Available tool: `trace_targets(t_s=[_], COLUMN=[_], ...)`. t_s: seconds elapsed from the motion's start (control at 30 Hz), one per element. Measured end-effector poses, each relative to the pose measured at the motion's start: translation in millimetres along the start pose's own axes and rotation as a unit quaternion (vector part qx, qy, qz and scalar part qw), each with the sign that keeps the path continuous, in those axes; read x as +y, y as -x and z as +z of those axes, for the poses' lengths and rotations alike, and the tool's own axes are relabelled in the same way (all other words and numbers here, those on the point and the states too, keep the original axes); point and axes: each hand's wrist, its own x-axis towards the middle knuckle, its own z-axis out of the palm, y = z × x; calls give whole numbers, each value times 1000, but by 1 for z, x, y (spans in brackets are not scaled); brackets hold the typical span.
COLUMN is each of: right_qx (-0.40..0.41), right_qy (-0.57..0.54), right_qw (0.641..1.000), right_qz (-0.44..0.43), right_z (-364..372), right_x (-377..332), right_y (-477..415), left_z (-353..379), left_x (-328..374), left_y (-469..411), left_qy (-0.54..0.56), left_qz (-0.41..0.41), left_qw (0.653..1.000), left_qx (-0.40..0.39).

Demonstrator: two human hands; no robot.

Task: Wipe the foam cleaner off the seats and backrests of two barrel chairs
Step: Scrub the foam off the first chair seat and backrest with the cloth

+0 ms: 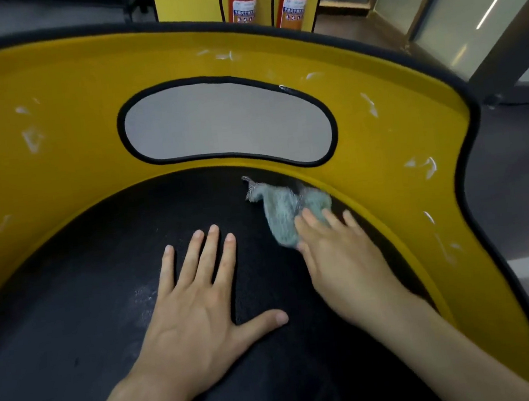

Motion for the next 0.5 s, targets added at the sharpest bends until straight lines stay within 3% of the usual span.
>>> trace_targets(t_s=[0.13,0.23,0.37,0.5], right_qx=[-11,-36,4,11], right_qy=[-15,-29,-49,-53], right_qw=[1000,999,999,998], right_qz=[-20,-15,19,40], right_z=[6,-3,-8,0], right_x=[-6,-6,4,3], right_y=[66,29,-59,-40], left_z=[3,3,-2,-4], left_x=[-2,-2,1,1], left_y=[-1,-1,0,0], left_qy=[-9,-7,0,2], left_qz=[11,14,7,7], left_qw=[1000,1000,1000,1000], left_qx=[-16,-24,-1,12])
